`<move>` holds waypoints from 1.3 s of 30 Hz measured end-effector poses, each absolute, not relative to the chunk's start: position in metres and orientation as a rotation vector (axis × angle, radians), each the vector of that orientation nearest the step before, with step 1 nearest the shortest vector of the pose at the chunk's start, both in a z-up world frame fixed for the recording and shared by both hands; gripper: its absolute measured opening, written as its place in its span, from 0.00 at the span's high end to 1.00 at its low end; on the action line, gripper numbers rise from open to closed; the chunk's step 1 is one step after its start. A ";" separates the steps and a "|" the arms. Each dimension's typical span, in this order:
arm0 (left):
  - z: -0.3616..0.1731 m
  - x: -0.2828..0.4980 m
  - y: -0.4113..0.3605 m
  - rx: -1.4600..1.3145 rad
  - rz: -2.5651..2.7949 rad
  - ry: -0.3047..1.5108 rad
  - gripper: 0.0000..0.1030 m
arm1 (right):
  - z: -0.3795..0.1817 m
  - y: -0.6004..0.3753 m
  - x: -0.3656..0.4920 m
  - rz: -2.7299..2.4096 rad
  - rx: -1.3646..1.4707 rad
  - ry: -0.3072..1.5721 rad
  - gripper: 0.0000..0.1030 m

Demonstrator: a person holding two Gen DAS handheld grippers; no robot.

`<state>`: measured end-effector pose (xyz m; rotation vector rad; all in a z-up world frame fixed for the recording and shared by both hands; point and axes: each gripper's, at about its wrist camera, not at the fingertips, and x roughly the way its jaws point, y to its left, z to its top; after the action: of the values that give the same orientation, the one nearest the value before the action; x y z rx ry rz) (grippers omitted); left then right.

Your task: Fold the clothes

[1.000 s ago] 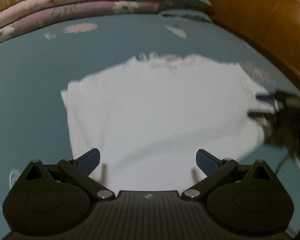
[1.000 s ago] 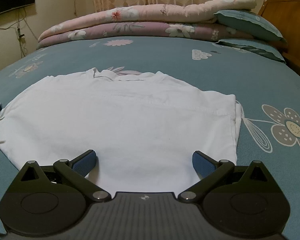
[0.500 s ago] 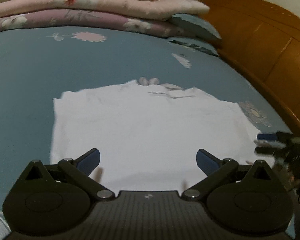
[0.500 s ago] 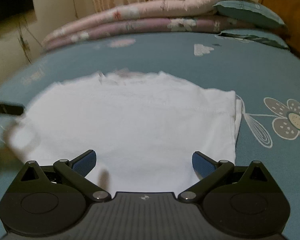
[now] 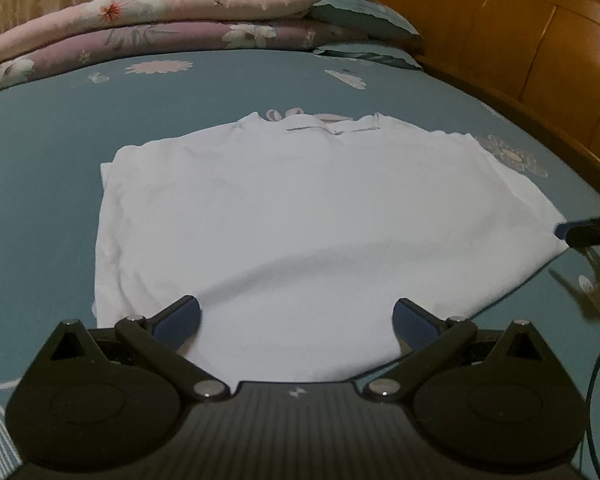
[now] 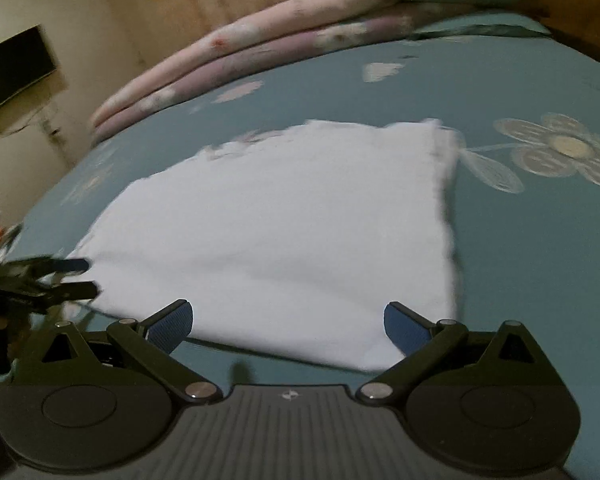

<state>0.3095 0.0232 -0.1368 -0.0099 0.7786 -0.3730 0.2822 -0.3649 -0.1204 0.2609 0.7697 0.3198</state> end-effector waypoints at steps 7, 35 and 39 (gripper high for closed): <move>-0.135 0.311 0.027 -0.069 -0.351 0.783 0.01 | -0.098 -0.367 0.299 0.281 0.223 0.704 0.00; -0.129 0.371 0.068 -0.242 -0.381 0.777 0.01 | -0.126 -0.355 0.386 0.158 0.100 0.782 0.00; -0.106 0.387 0.071 -0.247 -0.411 0.726 0.01 | -0.112 -0.369 0.385 0.113 0.140 0.742 0.00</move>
<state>0.3872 0.0712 -0.1060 -0.2474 0.7263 -0.4107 0.3845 -0.3688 -0.1120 0.1405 0.7421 0.1135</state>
